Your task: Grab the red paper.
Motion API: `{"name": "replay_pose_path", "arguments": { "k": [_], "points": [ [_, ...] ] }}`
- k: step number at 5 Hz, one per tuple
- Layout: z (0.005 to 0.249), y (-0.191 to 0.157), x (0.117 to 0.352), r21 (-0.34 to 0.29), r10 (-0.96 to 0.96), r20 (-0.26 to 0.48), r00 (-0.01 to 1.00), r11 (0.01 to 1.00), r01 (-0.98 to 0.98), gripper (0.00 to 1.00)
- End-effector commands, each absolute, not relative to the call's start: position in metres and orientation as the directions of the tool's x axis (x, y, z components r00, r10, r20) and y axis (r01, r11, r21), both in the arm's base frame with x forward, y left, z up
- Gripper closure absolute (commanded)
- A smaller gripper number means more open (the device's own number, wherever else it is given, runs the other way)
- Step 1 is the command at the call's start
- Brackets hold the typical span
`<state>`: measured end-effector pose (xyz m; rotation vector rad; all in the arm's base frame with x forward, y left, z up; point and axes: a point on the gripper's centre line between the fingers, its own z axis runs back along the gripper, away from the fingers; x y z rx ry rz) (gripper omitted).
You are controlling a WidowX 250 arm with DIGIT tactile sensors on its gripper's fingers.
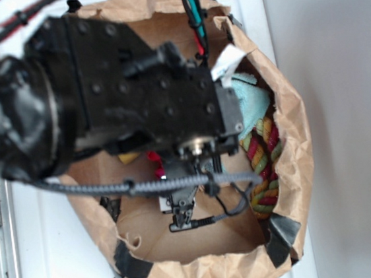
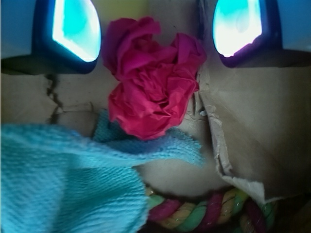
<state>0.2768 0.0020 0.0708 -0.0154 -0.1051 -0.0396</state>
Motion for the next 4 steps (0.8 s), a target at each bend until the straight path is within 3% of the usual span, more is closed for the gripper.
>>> {"name": "replay_pose_path", "arguments": {
  "k": [1, 2, 3, 4],
  "points": [
    [0.063, -0.009, 0.281, -0.004, -0.060, 0.088, 0.994, 0.998, 0.060, 0.00],
    [0.058, -0.012, 0.281, -0.004, -0.056, 0.064, 0.996, 0.998, 0.056, 0.00],
    [0.037, -0.018, 0.281, 0.063, -0.077, 0.018, 0.997, 0.995, 0.076, 0.00],
    [0.032, -0.018, 0.283, 0.065, -0.077, 0.006, 0.997, 0.995, 0.077, 0.00]
  ]
}}
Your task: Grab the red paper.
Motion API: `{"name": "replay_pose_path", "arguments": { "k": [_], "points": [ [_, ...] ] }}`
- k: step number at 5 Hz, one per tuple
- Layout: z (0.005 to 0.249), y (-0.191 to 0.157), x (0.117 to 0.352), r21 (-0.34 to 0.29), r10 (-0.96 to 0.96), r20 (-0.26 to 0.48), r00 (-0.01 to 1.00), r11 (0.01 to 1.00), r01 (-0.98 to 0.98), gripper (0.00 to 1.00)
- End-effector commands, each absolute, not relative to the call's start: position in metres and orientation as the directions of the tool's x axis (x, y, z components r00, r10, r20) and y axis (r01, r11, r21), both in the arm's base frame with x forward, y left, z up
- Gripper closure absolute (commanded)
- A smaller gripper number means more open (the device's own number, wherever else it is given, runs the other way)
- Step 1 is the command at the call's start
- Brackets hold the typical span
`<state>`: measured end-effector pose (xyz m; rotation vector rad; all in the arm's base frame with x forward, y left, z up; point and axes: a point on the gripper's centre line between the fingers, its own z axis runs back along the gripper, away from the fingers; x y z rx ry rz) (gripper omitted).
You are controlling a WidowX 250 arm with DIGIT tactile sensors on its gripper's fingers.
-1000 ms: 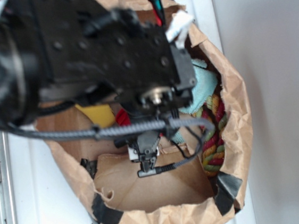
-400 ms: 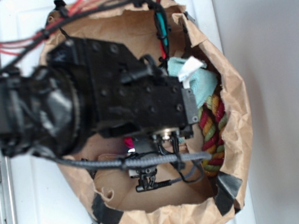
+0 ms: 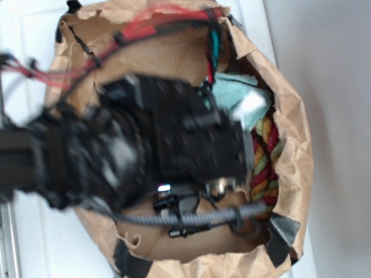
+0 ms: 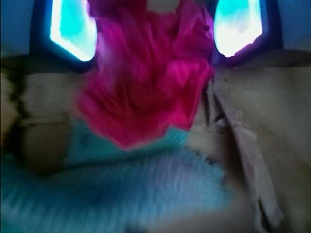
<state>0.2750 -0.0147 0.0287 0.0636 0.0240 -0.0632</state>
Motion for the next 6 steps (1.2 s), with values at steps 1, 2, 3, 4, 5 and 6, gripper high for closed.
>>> {"name": "replay_pose_path", "arguments": {
  "k": [1, 2, 3, 4, 5, 6],
  "points": [
    [0.032, -0.018, 0.283, 0.071, -0.078, 0.004, 0.997, 0.995, 0.077, 0.00],
    [0.039, -0.007, 0.291, 0.109, -0.042, 0.049, 0.998, 0.993, 0.037, 0.00],
    [0.037, -0.009, 0.292, 0.107, -0.042, 0.038, 0.998, 0.994, 0.038, 0.00],
    [0.036, -0.007, 0.290, 0.104, -0.024, 0.036, 0.999, 0.994, 0.020, 1.00],
    [0.040, -0.004, 0.290, 0.097, -0.015, 0.046, 0.999, 0.995, 0.011, 1.00],
    [0.041, -0.004, 0.288, 0.096, -0.018, 0.051, 0.999, 0.995, 0.013, 1.00]
  ]
}}
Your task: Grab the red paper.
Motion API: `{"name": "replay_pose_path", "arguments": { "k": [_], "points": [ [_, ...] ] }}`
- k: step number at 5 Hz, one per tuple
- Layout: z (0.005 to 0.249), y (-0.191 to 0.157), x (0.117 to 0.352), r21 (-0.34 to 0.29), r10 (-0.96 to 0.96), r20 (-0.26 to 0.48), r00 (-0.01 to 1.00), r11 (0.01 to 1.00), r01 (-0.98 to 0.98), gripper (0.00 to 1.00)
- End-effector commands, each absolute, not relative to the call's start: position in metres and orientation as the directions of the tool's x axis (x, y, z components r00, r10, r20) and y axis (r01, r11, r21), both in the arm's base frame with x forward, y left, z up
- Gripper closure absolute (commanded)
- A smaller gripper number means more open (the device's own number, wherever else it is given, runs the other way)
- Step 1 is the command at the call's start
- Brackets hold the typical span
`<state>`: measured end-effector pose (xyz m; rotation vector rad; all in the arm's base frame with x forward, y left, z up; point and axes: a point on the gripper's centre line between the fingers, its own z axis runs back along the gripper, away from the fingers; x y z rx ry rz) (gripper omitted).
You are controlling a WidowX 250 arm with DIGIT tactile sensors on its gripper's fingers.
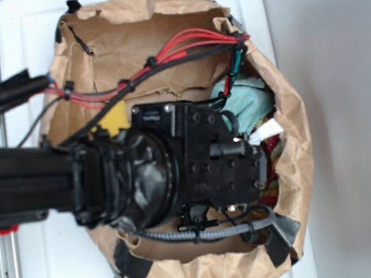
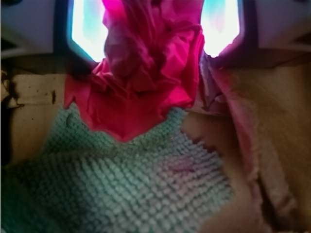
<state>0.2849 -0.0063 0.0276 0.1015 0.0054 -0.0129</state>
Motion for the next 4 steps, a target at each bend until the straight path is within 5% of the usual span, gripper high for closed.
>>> {"name": "replay_pose_path", "arguments": {
  "k": [1, 2, 3, 4],
  "points": [
    [0.042, -0.003, 0.286, 0.096, -0.017, 0.055, 0.998, 0.995, 0.011, 1.00],
    [0.052, 0.001, 0.285, 0.105, -0.007, 0.073, 0.997, 0.994, 0.000, 1.00],
    [0.101, 0.017, 0.275, 0.039, 0.031, 0.155, 0.987, 0.999, -0.038, 1.00],
    [0.151, 0.027, 0.264, 0.038, 0.067, 0.226, 0.972, 0.996, -0.078, 1.00]
  ]
}}
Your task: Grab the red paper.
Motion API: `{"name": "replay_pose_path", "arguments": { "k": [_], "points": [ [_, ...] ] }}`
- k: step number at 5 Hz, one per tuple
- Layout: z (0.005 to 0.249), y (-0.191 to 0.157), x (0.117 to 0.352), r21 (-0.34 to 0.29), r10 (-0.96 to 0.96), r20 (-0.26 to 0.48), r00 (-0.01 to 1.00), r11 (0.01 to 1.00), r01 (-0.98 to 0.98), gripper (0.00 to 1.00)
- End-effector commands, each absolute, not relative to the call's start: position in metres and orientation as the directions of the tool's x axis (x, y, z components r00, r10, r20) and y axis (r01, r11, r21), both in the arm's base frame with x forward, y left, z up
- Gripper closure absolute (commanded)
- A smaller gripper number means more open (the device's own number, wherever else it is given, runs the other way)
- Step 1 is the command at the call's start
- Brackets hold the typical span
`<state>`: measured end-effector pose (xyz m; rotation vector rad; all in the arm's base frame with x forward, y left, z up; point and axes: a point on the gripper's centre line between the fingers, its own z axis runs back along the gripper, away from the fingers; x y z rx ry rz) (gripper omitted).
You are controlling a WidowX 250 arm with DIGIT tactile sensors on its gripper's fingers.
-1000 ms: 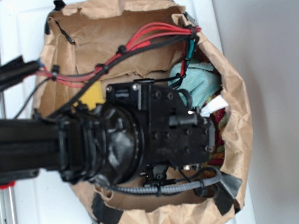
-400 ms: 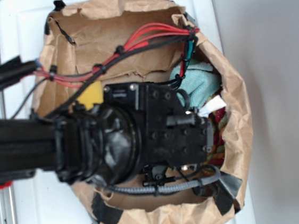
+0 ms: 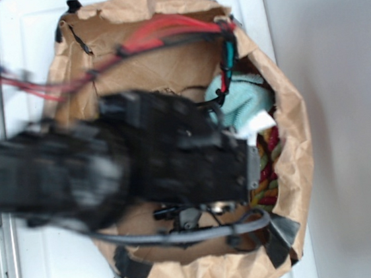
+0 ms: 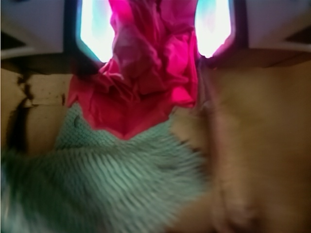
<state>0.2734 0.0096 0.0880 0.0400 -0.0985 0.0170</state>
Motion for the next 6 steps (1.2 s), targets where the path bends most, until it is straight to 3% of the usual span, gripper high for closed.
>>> {"name": "replay_pose_path", "arguments": {
  "k": [1, 3, 4, 6],
  "points": [
    [0.186, 0.042, 0.262, -0.042, 0.135, 0.249, 0.959, 0.991, -0.129, 1.00],
    [0.203, 0.045, 0.272, -0.080, 0.174, 0.252, 0.952, 0.984, -0.158, 1.00],
    [0.200, 0.029, 0.271, -0.069, 0.125, 0.288, 0.950, 0.992, -0.109, 1.00],
    [0.186, 0.008, 0.269, -0.016, 0.044, 0.275, 0.960, 0.999, -0.041, 1.00]
  ]
}}
